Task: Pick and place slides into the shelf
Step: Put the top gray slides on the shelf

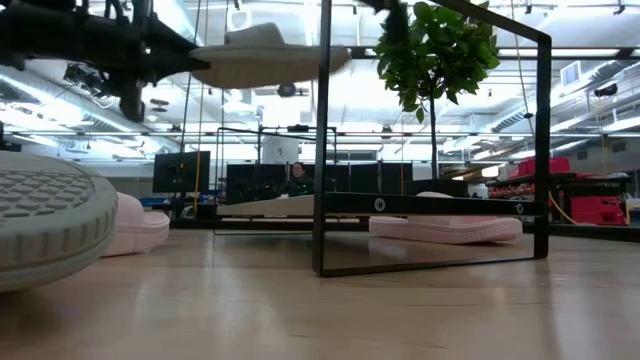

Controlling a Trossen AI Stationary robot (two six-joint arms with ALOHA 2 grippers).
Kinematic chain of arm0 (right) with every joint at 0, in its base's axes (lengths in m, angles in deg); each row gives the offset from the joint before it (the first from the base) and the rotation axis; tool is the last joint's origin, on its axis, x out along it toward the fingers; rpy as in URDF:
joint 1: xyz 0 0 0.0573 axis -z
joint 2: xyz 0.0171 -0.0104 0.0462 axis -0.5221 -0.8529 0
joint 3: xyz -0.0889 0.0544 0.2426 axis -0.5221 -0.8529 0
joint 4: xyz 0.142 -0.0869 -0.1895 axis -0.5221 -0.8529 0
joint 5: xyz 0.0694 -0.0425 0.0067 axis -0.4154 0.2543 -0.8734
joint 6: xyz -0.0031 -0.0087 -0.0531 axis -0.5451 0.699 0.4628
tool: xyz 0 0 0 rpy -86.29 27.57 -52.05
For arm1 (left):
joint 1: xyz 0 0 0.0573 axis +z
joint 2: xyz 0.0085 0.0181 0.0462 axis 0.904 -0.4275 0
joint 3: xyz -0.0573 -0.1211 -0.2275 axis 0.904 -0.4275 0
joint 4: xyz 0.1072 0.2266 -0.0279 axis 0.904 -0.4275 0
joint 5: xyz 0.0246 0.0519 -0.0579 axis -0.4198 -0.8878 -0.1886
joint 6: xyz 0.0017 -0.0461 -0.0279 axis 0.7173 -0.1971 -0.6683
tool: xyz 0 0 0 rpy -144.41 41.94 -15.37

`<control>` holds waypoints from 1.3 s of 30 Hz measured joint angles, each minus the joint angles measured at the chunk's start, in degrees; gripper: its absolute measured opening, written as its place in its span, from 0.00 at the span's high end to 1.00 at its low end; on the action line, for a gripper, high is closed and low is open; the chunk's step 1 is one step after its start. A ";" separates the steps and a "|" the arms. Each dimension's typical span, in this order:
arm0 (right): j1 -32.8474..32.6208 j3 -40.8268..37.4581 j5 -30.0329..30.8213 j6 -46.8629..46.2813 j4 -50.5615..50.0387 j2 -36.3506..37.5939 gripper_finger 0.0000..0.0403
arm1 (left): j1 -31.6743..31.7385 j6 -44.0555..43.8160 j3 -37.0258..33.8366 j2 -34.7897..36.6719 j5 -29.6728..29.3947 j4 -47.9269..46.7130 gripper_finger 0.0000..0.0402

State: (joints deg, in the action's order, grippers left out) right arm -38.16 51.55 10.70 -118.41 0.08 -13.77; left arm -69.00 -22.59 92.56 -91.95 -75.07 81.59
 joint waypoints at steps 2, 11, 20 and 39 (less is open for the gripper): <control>-0.47 0.05 0.19 -0.01 -4.91 3.34 0.48 | -1.60 -0.15 0.02 1.57 -2.83 -2.80 0.88; -1.91 0.04 4.43 2.15 -17.66 11.89 0.50 | -12.96 -0.66 0.00 -0.06 -18.70 -5.75 0.89; -1.58 0.04 5.19 2.71 -20.26 11.67 0.50 | -22.16 -6.71 0.02 -8.92 -29.64 -5.78 0.88; -1.61 0.02 4.92 2.67 -21.08 10.83 0.51 | -22.69 -19.43 0.02 -28.25 -31.85 -2.35 0.88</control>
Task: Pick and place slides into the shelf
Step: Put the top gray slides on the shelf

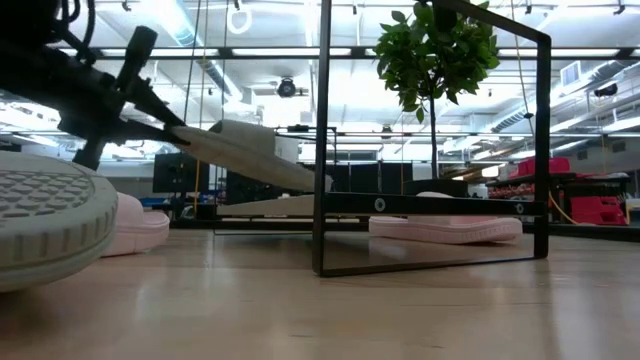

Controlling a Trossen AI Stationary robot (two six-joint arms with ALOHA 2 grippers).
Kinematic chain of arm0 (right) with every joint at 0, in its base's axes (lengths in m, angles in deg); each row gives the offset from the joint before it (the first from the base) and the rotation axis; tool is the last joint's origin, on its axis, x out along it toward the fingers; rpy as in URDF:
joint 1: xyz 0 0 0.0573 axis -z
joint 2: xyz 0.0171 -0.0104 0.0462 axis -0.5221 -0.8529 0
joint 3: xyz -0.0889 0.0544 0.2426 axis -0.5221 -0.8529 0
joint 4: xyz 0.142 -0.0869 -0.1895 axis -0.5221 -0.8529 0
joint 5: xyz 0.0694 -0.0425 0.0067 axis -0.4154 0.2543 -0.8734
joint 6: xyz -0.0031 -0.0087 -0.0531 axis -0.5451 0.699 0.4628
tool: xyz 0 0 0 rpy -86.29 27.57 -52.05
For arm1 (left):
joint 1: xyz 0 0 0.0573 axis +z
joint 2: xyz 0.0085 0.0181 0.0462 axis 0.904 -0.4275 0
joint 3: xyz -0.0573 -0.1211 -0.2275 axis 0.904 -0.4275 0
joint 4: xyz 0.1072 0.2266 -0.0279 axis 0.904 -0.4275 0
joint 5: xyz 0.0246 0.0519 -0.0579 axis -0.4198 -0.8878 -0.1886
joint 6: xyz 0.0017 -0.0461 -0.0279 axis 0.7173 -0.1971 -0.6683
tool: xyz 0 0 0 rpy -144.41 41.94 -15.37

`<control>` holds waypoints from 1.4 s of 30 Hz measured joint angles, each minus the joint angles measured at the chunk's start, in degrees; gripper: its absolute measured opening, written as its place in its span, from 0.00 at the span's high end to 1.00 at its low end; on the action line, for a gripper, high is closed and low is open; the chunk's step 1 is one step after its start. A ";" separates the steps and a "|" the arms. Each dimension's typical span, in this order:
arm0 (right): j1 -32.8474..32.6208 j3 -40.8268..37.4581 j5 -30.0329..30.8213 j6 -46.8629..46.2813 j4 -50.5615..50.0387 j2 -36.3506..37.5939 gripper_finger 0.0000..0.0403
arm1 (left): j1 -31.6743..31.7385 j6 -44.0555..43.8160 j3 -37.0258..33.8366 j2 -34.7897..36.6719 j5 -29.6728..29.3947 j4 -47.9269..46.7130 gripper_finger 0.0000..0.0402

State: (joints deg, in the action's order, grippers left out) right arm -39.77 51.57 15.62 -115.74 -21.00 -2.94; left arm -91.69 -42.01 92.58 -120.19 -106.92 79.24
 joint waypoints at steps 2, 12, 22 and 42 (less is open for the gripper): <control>0.00 0.01 0.00 0.00 -0.01 0.00 0.51 | 0.78 1.37 0.02 -1.61 0.10 2.18 0.88; 0.00 0.02 0.00 -0.07 -0.09 0.00 0.51 | 4.49 3.53 0.02 -7.62 5.04 6.24 0.89; 0.00 0.00 0.00 -0.09 -0.10 -0.02 0.51 | 8.38 6.76 0.02 -8.76 8.80 7.72 0.89; -0.13 0.01 0.01 -0.63 -0.43 -0.04 0.52 | 18.71 14.31 0.02 -8.74 17.18 11.34 0.89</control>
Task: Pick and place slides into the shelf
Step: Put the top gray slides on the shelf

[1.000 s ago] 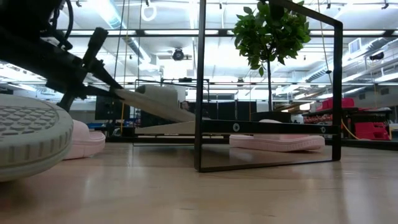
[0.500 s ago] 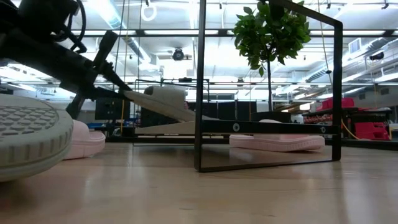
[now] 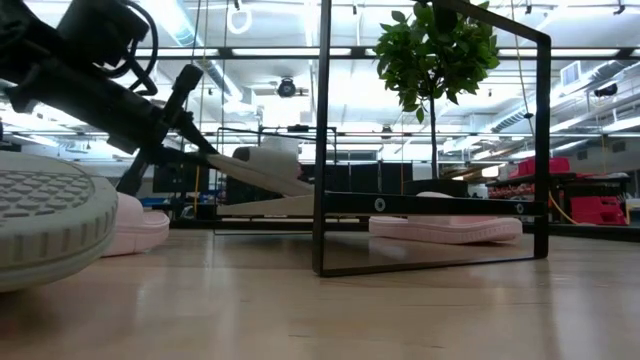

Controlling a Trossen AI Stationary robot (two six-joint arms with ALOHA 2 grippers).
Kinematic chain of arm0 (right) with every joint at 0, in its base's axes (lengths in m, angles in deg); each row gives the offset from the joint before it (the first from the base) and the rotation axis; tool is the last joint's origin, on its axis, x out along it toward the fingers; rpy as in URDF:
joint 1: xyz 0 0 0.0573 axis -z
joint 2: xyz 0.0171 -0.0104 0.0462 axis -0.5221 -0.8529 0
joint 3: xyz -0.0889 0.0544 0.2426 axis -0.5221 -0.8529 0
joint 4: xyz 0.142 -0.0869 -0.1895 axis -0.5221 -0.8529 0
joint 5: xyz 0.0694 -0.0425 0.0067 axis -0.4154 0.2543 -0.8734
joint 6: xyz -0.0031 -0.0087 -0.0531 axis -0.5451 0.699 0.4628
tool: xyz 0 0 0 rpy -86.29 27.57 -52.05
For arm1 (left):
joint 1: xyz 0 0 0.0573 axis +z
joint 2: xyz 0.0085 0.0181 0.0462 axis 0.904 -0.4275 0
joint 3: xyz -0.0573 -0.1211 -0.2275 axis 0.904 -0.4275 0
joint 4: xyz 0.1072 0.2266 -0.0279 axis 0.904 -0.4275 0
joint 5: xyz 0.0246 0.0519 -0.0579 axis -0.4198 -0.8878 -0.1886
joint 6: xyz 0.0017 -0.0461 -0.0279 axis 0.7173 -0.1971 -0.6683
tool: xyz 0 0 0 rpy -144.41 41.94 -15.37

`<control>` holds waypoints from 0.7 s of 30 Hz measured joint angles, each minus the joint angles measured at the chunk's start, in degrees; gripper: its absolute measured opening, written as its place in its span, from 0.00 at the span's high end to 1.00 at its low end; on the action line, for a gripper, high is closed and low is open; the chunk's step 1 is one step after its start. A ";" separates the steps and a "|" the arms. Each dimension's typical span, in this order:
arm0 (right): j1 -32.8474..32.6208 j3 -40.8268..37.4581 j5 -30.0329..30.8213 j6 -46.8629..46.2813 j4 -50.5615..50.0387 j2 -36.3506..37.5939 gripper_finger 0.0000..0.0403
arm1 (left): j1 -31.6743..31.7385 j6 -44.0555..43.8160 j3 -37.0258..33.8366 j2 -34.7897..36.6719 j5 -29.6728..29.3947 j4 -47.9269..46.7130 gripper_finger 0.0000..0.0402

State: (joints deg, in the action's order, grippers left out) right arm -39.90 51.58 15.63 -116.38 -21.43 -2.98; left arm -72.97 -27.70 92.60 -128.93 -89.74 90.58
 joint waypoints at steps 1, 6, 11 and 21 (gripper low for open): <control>0.00 0.02 -0.01 0.00 0.00 0.00 0.52 | 0.30 0.01 0.00 0.00 0.29 -0.13 0.89; 0.00 0.02 -0.01 0.00 -0.12 0.00 0.52 | 1.12 0.57 0.00 0.00 2.30 -0.26 0.88; 0.00 -0.01 -0.01 -0.10 -0.59 0.00 0.52 | 1.12 0.44 0.00 0.00 2.38 -1.01 0.88; 0.00 -0.01 -0.42 -1.14 -1.68 0.00 0.52 | 1.10 -3.05 0.00 0.00 2.44 -3.31 0.73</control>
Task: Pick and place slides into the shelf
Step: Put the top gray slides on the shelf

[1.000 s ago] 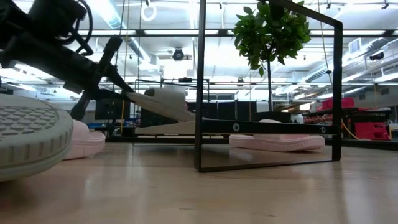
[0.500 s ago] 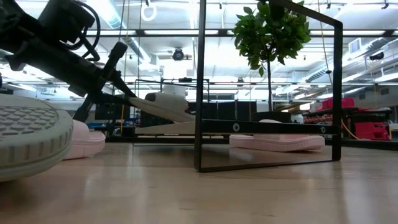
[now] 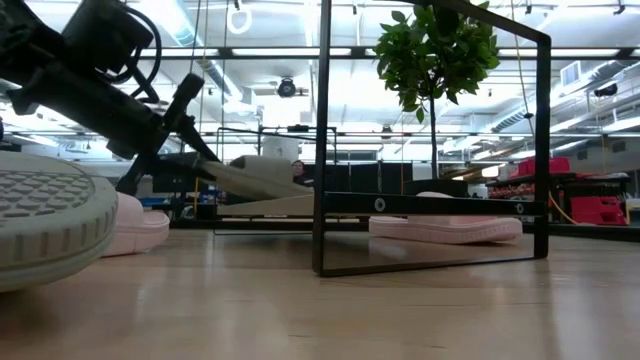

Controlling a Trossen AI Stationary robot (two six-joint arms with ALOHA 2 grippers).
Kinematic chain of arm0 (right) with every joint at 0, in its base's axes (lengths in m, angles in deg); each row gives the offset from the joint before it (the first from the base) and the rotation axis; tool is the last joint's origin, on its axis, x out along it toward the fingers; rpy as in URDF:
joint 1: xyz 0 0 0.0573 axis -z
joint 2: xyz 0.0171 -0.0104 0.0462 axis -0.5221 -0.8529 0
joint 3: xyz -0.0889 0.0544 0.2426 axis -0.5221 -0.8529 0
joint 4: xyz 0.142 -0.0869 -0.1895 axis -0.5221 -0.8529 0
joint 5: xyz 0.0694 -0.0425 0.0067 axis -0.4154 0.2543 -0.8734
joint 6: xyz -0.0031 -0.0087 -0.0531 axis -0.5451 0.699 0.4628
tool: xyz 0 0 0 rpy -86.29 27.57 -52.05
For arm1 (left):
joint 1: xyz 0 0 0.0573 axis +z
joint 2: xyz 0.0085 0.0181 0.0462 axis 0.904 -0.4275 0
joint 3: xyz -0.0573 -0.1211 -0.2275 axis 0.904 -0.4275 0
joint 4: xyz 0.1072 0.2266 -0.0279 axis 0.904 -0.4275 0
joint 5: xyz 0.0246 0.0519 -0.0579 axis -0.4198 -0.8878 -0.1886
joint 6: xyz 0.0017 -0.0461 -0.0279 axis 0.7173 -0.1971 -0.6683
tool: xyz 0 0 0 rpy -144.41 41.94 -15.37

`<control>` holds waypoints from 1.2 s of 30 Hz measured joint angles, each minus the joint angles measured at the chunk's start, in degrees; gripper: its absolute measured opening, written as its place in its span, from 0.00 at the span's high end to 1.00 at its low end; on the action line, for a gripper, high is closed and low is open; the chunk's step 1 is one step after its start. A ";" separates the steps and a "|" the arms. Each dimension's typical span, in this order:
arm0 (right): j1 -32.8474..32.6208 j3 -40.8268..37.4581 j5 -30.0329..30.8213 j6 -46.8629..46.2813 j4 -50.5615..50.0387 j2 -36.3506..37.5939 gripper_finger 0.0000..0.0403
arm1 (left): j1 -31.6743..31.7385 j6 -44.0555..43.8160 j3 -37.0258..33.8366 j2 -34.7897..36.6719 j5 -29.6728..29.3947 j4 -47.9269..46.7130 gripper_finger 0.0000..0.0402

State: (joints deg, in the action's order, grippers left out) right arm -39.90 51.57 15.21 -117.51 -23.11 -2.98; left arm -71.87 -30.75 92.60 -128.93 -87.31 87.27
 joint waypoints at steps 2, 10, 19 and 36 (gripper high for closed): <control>0.00 0.00 -0.04 -0.01 0.01 0.00 0.52 | 0.00 -0.26 0.00 0.00 0.25 -0.50 0.70; 0.00 0.01 -0.26 -0.37 -0.07 0.00 0.52 | 0.64 -2.76 0.00 0.00 4.30 -2.85 0.57; -0.01 0.01 -0.48 -0.76 -0.35 0.00 0.52 | 3.46 -2.59 0.00 0.00 6.25 -3.05 0.46; -0.02 0.00 -0.88 -1.00 -0.92 0.00 0.52 | 7.18 -0.48 0.00 0.00 12.31 -3.28 0.41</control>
State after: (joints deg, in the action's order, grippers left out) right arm -39.92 51.57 14.33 -118.52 -24.03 -2.98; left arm -64.70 -31.22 92.60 -128.93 -74.99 83.99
